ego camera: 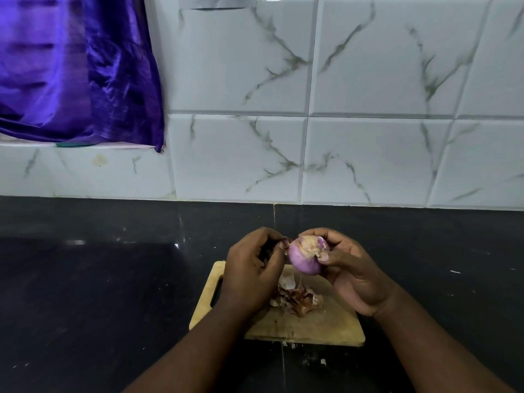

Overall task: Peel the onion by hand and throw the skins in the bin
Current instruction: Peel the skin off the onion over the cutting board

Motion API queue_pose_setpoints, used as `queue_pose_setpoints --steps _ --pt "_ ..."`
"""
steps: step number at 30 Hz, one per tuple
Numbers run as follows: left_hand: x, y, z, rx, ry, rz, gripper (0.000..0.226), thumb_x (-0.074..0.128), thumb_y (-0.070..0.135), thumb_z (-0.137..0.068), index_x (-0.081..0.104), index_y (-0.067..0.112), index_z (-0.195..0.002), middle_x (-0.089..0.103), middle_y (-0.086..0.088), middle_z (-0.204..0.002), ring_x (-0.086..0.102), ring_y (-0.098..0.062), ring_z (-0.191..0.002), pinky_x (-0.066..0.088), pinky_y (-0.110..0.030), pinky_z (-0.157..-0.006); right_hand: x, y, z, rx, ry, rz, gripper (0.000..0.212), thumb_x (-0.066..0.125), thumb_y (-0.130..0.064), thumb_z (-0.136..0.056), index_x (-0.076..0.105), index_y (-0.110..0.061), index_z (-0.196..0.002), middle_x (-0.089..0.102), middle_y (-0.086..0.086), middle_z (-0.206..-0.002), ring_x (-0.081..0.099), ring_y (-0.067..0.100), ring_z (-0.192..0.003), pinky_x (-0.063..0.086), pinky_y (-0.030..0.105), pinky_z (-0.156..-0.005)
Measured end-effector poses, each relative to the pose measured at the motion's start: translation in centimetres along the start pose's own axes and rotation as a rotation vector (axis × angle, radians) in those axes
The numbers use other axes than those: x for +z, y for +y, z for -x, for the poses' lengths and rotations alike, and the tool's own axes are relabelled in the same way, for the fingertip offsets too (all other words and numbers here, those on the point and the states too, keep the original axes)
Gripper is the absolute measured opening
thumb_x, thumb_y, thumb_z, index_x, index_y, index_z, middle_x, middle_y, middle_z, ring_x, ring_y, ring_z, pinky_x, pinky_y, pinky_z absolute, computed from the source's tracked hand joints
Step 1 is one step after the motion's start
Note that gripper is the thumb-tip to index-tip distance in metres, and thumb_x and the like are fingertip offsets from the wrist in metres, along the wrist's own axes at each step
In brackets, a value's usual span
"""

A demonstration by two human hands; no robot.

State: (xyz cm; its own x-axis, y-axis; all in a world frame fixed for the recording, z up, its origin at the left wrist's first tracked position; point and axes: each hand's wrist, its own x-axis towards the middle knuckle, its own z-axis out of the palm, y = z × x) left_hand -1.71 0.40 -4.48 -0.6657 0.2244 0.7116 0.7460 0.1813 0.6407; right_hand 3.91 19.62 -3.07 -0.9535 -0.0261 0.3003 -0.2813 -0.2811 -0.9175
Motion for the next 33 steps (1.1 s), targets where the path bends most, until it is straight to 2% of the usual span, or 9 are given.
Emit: queue_pose_setpoints --steps 8,13,16,18,21,24,27,31,33 --pt "0.2 -0.2 0.1 -0.147 -0.111 -0.269 0.018 0.071 0.022 -0.094 0.061 0.021 -0.079 0.061 0.005 -0.071 0.055 -0.011 -0.068 0.041 -0.03 -0.056 0.4 0.8 0.1 0.066 -0.012 0.02 0.042 0.068 -0.001 -0.078 0.072 -0.004 -0.12 0.072 0.024 -0.122 0.069 0.032 -0.109 0.06 0.042 -0.089" --pt "0.3 -0.1 0.1 -0.195 -0.15 -0.329 0.018 0.067 0.022 -0.095 0.06 0.019 -0.079 0.061 0.003 -0.073 0.056 -0.014 -0.069 0.044 -0.037 -0.058 0.4 1.0 0.2 0.075 -0.03 0.019 0.045 0.065 0.002 -0.08 0.07 0.0 -0.124 0.071 0.028 -0.126 0.069 0.035 -0.113 0.059 0.043 -0.094" --pt "0.0 -0.2 -0.1 -0.229 -0.175 -0.387 0.019 0.066 0.019 -0.095 0.06 0.019 -0.077 0.061 0.004 -0.072 0.055 -0.011 -0.066 0.037 -0.03 -0.053 0.4 0.3 0.2 0.05 -0.06 -0.063 0.048 0.076 -0.006 -0.073 0.073 -0.001 -0.121 0.073 0.024 -0.12 0.072 0.033 -0.107 0.064 0.04 -0.084" --pt "-0.1 -0.3 -0.2 -0.238 -0.183 -0.425 0.018 0.064 0.021 -0.094 0.061 0.02 -0.076 0.062 0.004 -0.071 0.056 -0.01 -0.065 0.04 -0.029 -0.053 0.1 -0.4 0.2 0.012 -0.071 -0.155 0.062 0.088 -0.017 -0.062 0.074 -0.002 -0.12 0.075 0.02 -0.113 0.075 0.028 -0.097 0.065 0.037 -0.075" --pt "-0.1 0.1 0.2 -0.189 -0.208 -0.462 0.021 0.062 0.031 -0.096 0.071 0.022 -0.078 0.066 0.007 -0.075 0.06 -0.008 -0.067 0.053 -0.035 -0.059 -0.1 -0.9 0.1 0.006 -0.045 -0.185 0.071 0.091 -0.021 -0.058 0.072 -0.002 -0.124 0.074 0.017 -0.11 0.074 0.026 -0.093 0.065 0.038 -0.074" --pt "-0.1 0.5 0.3 -0.142 -0.224 -0.534 0.034 0.056 0.045 -0.101 0.077 0.025 -0.082 0.063 0.01 -0.077 0.055 -0.005 -0.067 0.038 -0.025 -0.054 0.1 -0.3 0.1 0.051 -0.019 -0.136 0.069 0.087 -0.016 -0.059 0.067 -0.002 -0.124 0.072 0.018 -0.109 0.074 0.028 -0.094 0.065 0.039 -0.071" --pt "-0.4 0.6 0.2 -0.038 -0.106 -0.5 0.045 0.044 0.053 -0.101 0.071 0.027 -0.076 0.06 0.009 -0.073 0.054 -0.006 -0.066 0.034 -0.028 -0.056 0.3 -0.2 0.2 0.063 0.03 -0.104 0.05 0.077 -0.016 -0.066 0.07 -0.006 -0.114 0.073 0.017 -0.107 0.074 0.027 -0.092 0.065 0.038 -0.068" --pt "-0.4 0.9 0.4 0.229 0.027 -0.277 0.032 0.053 0.04 -0.103 0.074 0.021 -0.118 0.07 0.01 -0.098 0.062 -0.003 -0.084 0.051 -0.023 -0.067 0.6 -0.2 0.1 0.068 0.048 -0.036 0.036 0.072 -0.012 -0.078 0.072 -0.007 -0.114 0.074 0.015 -0.107 0.073 0.024 -0.09 0.063 0.035 -0.07" --pt "-0.1 0.7 0.4 0.308 0.01 -0.266 0.031 0.063 0.036 -0.1 0.075 0.018 -0.122 0.069 0.006 -0.101 0.063 -0.007 -0.086 0.055 -0.029 -0.067 0.6 -0.2 0.2 0.078 0.052 -0.007 0.036 0.067 -0.011 -0.082 0.071 -0.004 -0.118 0.074 0.016 -0.108 0.072 0.023 -0.091 0.063 0.034 -0.073"
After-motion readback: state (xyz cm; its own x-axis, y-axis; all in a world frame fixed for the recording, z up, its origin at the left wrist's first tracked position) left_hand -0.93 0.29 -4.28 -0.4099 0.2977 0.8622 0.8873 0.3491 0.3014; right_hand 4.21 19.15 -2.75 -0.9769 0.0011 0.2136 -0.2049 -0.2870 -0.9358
